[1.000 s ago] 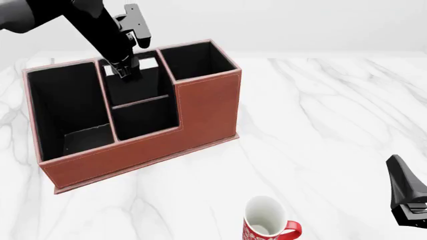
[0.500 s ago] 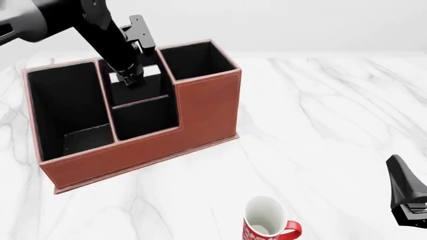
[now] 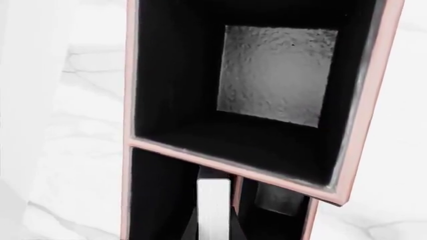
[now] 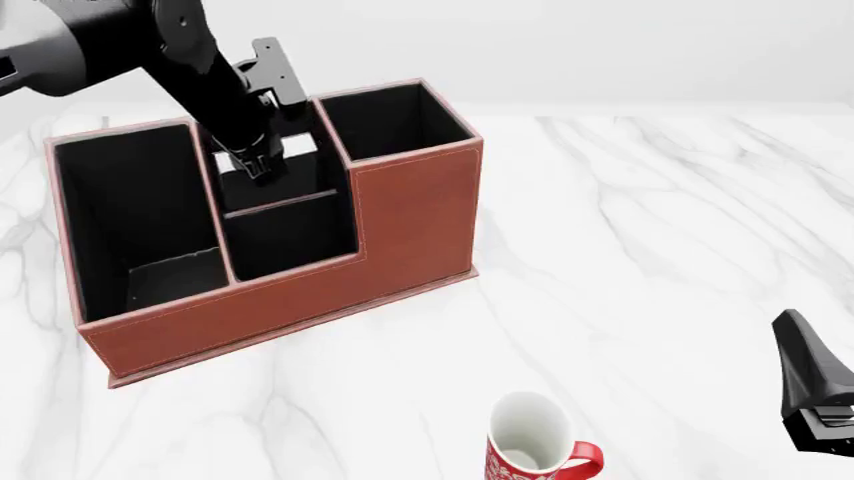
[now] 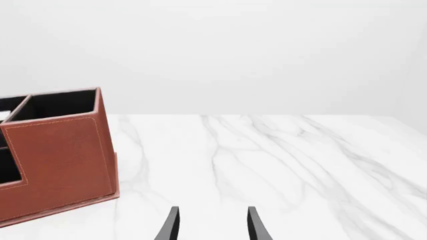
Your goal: Pick up the book and place it in the front compartment of the caddy.
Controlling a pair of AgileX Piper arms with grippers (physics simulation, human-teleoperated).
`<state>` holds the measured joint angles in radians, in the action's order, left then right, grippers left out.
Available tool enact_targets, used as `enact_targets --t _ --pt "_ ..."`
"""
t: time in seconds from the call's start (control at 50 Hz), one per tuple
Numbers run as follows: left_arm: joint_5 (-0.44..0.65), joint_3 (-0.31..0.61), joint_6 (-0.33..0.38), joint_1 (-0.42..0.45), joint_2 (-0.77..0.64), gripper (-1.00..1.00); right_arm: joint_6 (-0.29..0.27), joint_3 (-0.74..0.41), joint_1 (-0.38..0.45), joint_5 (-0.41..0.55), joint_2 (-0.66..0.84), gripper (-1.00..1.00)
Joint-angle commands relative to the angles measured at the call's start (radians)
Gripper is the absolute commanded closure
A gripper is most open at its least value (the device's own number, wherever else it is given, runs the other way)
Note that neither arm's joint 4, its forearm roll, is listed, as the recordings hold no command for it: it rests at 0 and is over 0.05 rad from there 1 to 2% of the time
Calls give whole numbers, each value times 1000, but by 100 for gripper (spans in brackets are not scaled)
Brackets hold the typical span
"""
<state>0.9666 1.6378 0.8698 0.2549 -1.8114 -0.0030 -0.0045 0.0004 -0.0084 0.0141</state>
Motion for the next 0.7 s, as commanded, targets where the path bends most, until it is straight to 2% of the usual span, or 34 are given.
enact_targets --t 0.02,0.1,0.12,0.5,0.54,0.58,0.7 --pt "-9 -65 20 -22 -5 100 0 1 0 1 -2 -100" --pt "-6 -57 10 -16 -5 100 1 1 0 1 -2 -100" --pt "-2 -52 7 -17 -6 -100 1 1 0 1 -2 -100" --pt "19 -21 23 -31 30 -100 0 1 0 1 -2 -100" --pt "36 -7 7 -17 34 -100 0 1 0 1 -2 -100" --pt "30 -22 29 -30 46 -100 0 1 0 1 -2 -100" --pt "49 -17 17 -18 66 -100 0 1 0 1 -2 -100"
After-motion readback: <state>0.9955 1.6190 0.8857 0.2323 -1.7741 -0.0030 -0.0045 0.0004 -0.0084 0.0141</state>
